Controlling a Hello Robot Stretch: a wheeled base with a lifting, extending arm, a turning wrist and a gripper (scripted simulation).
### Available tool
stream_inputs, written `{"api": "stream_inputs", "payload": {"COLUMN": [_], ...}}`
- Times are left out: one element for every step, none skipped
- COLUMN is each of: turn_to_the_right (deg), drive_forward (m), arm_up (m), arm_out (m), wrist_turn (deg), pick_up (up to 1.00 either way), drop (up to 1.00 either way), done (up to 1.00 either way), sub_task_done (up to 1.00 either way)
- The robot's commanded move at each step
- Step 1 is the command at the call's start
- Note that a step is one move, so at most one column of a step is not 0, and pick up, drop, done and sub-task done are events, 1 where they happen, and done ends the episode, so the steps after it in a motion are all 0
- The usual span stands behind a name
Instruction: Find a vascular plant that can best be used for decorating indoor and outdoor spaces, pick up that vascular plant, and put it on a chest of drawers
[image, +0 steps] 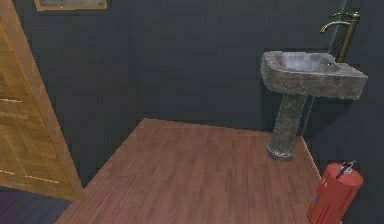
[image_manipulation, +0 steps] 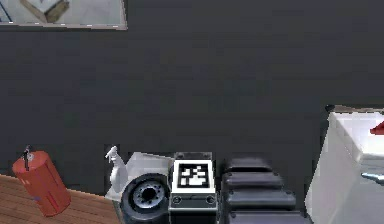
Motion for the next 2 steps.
{"api": "stream_inputs", "payload": {"turn_to_the_right": [-36.0,0.0], "drive_forward": [0.00,0.25], "arm_up": [0.00,0.00], "arm_out": [0.00,0.00], "wrist_turn": [0.0,0.0], "pick_up": [0.00,0.00], "drop": [0.00,0.00], "done": [0.00,0.00], "sub_task_done": [0.00,0.00]}}
